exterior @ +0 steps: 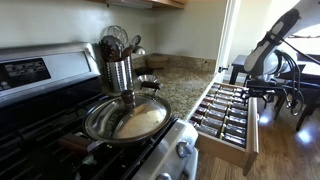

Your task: Close the drawer

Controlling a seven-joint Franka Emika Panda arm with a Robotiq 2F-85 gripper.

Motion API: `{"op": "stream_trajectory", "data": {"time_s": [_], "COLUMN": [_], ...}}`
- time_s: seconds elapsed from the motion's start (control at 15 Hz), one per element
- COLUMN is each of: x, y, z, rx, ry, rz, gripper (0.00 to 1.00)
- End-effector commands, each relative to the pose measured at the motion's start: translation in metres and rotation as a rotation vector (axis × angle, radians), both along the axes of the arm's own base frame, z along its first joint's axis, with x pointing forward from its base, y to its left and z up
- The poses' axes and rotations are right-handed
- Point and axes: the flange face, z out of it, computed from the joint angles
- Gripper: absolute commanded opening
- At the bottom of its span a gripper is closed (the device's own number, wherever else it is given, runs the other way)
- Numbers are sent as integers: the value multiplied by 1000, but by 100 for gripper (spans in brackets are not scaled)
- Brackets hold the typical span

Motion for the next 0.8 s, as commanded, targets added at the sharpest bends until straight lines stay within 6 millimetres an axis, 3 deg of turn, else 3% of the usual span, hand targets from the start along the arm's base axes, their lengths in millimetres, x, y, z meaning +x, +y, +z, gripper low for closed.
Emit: {"op": "stream_trajectory", "data": {"time_s": [0.0, 0.27, 0.73], "x": [7, 16, 38], "y": [-4, -1, 6], "z": [-12, -21, -7], "rx": [17, 15, 14], "ry": [-24, -30, -75], "rz": [-9, -6, 0], "gripper": [100, 100, 100]}}
